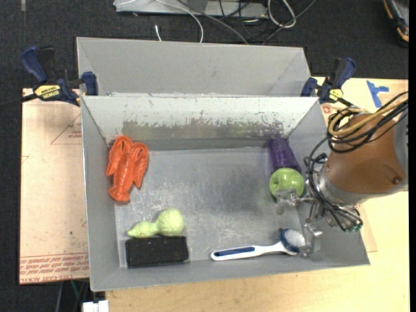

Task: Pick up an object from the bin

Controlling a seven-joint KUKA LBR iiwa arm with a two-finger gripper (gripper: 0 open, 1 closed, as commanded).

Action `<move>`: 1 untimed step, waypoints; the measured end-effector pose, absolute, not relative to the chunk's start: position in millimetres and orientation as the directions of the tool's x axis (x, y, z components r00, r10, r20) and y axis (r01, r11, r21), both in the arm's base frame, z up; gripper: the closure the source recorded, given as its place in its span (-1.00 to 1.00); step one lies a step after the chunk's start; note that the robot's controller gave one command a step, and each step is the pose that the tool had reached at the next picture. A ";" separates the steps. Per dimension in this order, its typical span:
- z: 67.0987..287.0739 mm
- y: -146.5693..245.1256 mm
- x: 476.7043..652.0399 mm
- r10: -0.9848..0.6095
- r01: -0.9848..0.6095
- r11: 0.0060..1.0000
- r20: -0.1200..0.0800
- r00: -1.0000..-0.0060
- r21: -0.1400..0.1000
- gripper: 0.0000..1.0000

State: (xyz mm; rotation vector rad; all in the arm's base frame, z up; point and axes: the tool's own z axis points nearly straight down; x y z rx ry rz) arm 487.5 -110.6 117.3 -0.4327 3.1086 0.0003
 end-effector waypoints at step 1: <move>144.3 -102.0 480.2 -0.412 -0.412 0.911 -0.008 -0.911 -0.004 -1.00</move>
Offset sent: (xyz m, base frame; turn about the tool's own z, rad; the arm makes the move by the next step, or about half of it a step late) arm -0.0067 0.0159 -0.0101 -0.0719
